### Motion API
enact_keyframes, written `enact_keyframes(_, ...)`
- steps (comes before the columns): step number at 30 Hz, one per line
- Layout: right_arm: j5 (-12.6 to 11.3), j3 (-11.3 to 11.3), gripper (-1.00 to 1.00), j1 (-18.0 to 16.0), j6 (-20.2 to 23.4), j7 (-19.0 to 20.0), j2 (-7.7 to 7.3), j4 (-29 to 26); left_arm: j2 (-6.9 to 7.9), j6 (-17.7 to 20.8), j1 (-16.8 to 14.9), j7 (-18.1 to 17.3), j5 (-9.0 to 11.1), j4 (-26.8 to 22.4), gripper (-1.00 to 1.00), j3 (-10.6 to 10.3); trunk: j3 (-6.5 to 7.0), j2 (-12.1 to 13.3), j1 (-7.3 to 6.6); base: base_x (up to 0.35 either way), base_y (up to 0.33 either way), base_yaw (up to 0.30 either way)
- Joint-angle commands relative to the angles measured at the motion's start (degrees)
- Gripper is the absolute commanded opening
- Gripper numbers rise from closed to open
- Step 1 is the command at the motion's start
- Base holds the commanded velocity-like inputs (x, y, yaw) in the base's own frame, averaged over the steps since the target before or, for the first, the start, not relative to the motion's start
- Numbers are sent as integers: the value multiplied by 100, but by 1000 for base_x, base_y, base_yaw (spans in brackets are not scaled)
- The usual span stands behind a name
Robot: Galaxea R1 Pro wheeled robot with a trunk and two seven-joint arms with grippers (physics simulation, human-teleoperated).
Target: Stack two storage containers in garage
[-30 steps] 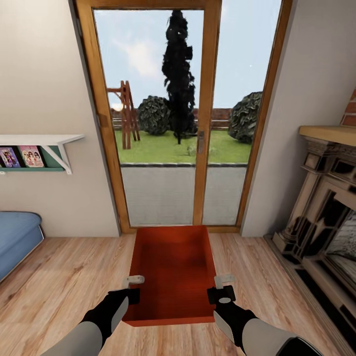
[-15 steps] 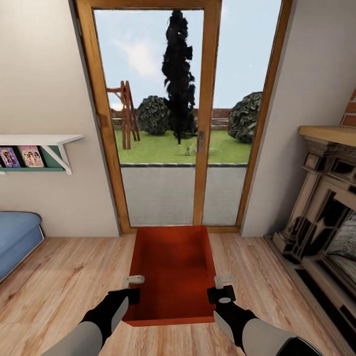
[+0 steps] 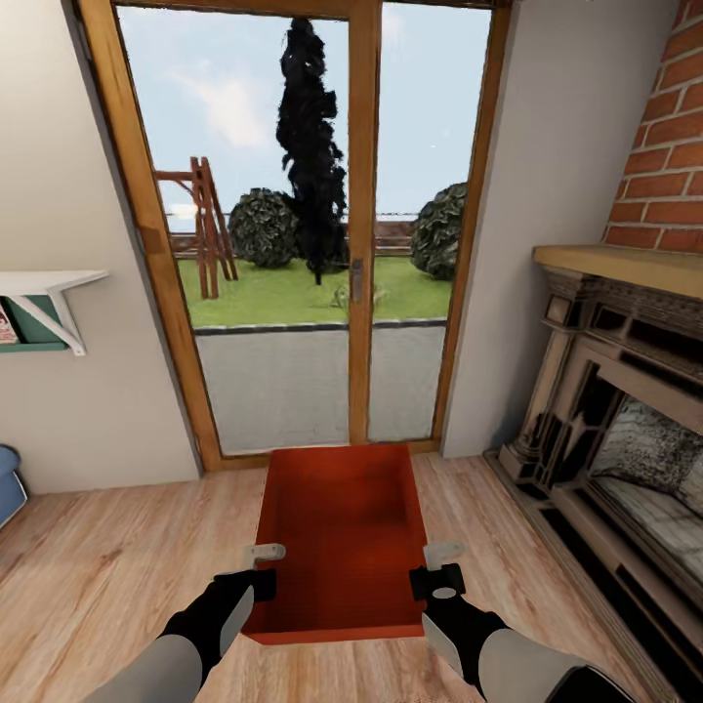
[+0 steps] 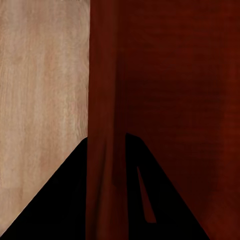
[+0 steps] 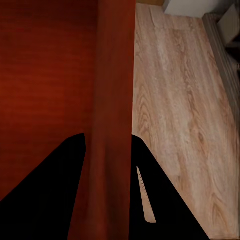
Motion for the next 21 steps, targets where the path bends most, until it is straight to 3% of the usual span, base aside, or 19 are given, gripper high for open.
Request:
enact_keyframes(1, 12, -154, -100, -8, -20, -7, 5, -74, -6, 43, 2, 38, -113, -14, -100, 81, -9, -7, 1, 0, 0, -287)
enact_keyframes(21, 12, -154, -100, -8, -21, -7, 3, -74, -2, 43, 2, 38, -109, -14, -100, 84, -9, -7, 1, 0, 0, -287)
